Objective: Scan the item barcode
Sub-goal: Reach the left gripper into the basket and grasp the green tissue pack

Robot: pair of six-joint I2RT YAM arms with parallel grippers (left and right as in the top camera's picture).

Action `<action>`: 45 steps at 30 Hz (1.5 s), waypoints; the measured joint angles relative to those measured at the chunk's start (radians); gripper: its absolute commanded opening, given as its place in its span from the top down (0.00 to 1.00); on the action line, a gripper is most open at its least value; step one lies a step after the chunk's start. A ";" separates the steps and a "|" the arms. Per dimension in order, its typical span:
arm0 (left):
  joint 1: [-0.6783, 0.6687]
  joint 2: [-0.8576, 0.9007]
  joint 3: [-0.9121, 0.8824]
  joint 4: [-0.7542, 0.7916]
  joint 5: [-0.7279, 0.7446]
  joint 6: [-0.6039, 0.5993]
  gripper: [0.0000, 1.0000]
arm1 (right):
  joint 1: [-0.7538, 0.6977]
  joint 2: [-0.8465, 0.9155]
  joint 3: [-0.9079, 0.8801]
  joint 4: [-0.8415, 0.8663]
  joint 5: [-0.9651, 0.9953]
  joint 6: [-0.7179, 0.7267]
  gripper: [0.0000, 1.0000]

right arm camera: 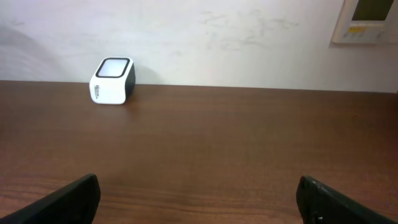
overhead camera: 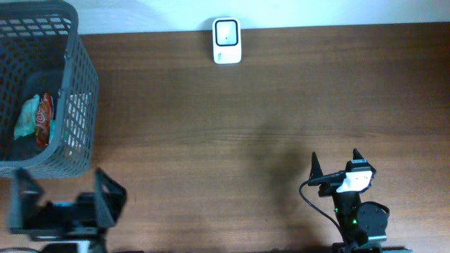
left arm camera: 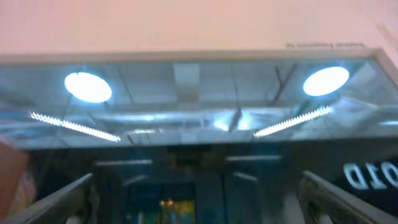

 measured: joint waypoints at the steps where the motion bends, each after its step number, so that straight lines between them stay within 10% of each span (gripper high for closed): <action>1: 0.000 0.087 0.102 0.005 -0.005 0.019 0.01 | 0.000 -0.002 0.000 -0.001 0.000 0.001 0.01; 3: 0.000 0.291 0.326 -0.097 -0.018 0.061 0.01 | 0.000 -0.001 0.000 -0.001 0.000 0.000 0.01; 10: 0.275 1.259 1.683 -1.452 -0.031 0.170 0.01 | 0.000 0.002 0.000 -0.001 0.000 0.000 0.01; 15: 0.431 1.560 1.877 -1.769 0.016 0.178 0.01 | 0.000 0.001 0.000 -0.001 0.000 0.000 0.01; 23: 0.468 1.728 1.804 -1.787 -0.131 0.282 0.01 | 0.000 0.001 0.000 -0.001 0.000 0.000 0.01; 34: 0.491 1.849 1.558 -1.717 -0.318 0.452 0.32 | 0.000 0.001 0.000 -0.001 0.000 0.000 0.01; 45: 0.549 1.987 1.557 -1.719 -0.318 0.502 0.31 | 0.000 0.001 0.000 -0.001 0.000 0.000 0.01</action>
